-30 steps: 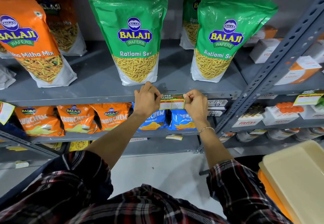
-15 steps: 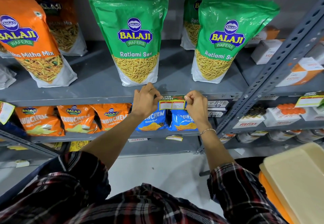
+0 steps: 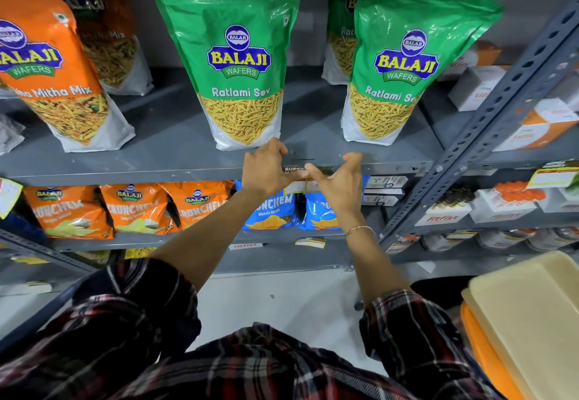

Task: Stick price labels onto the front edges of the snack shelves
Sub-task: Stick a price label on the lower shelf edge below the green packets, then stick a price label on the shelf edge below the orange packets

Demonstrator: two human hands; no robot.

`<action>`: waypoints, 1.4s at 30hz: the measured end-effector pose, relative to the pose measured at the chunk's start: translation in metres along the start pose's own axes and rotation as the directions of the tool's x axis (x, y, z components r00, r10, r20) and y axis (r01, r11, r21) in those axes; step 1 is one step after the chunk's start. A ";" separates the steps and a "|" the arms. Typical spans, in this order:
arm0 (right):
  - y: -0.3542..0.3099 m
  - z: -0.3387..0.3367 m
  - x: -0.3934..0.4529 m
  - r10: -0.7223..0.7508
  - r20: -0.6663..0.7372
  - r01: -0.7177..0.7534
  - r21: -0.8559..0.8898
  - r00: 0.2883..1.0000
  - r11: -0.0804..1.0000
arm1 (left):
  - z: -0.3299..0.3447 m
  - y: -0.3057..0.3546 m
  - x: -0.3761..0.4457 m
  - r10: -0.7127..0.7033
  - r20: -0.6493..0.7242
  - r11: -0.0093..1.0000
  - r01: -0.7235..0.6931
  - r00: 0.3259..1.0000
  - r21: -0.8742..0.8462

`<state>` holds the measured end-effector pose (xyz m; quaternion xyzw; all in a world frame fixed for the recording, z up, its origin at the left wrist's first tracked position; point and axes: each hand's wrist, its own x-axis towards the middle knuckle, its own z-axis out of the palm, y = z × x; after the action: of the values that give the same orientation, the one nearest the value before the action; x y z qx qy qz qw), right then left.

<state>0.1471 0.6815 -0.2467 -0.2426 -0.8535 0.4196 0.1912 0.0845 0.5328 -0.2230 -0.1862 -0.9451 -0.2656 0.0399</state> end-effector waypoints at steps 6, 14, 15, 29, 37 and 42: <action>0.000 -0.002 0.005 0.009 -0.025 -0.009 0.011 1.000 1.000 | 0.006 0.000 0.006 0.023 -0.024 0.991 -0.020 0.999 0.131; 0.012 -0.017 0.020 -0.005 0.008 0.005 0.005 1.000 1.000 | -0.003 -0.016 -0.001 0.091 0.002 0.993 -0.091 0.996 -0.078; 0.012 -0.017 0.021 -0.013 0.008 0.013 -0.006 1.000 1.000 | -0.005 -0.018 -0.003 0.089 0.003 0.991 -0.088 0.996 -0.105; -0.066 0.076 -0.074 -0.347 0.173 0.354 -0.008 0.922 0.935 | -0.068 -0.113 -0.070 -0.007 -0.048 0.997 0.004 0.999 -0.074; -0.167 0.189 -0.133 -0.436 0.367 0.430 0.103 0.822 0.897 | -0.159 -0.248 -0.107 -0.120 -0.205 0.991 0.130 0.971 0.036; -0.232 0.262 -0.183 -0.440 0.447 0.440 0.110 0.778 0.891 | -0.219 -0.347 -0.130 -0.237 -0.247 0.968 0.249 0.939 0.015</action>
<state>0.0971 0.2905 -0.2324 0.0700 -0.9070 0.4084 0.0758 0.0700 0.1028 -0.2273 -0.0331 -0.9546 -0.2675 0.1268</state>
